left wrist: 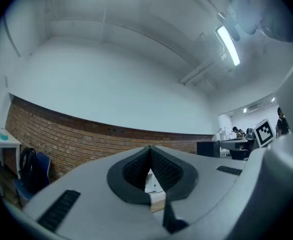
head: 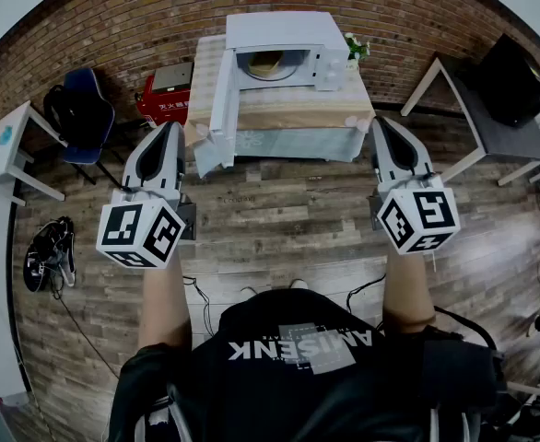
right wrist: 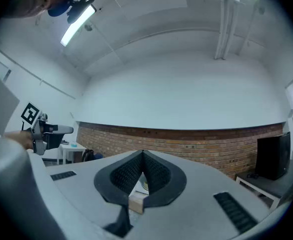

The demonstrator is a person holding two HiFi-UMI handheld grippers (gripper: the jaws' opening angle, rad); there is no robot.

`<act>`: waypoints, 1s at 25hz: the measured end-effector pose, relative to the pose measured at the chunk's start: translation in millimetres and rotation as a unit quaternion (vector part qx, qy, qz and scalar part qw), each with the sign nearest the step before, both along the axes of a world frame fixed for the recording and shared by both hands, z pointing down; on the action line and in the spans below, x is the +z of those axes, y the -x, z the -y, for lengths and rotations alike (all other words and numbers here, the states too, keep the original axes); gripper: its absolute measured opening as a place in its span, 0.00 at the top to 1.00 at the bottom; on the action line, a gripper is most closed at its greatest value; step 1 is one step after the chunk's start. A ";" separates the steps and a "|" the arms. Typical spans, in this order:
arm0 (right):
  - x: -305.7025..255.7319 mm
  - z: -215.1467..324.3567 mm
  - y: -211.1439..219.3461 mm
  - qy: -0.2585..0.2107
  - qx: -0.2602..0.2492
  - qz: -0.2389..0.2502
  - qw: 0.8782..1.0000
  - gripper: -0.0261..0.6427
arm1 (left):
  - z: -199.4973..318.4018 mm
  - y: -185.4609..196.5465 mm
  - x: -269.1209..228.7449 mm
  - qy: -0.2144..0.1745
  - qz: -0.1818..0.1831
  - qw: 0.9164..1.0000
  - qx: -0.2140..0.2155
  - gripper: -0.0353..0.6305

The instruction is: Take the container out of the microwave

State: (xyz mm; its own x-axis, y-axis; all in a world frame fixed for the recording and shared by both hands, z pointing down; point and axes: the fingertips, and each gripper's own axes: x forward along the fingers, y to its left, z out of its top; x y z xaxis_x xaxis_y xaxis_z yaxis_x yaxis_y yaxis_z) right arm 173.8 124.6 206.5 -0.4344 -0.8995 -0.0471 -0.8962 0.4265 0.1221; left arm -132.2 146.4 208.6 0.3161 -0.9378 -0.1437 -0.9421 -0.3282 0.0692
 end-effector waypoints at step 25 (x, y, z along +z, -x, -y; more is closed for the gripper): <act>15.5 19.8 -40.1 -0.007 0.038 -0.040 0.998 0.90 | 41.0 22.3 29.9 0.014 0.029 0.999 -0.035 0.93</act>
State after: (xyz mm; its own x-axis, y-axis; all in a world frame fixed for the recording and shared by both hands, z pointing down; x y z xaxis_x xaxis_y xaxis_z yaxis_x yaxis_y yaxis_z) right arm 213.9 104.8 222.0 -0.3686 -0.9292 -0.0277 -0.9127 0.3562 0.2001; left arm -154.5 105.4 238.5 0.2574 -0.9611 -0.1002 -0.9651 -0.2609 0.0224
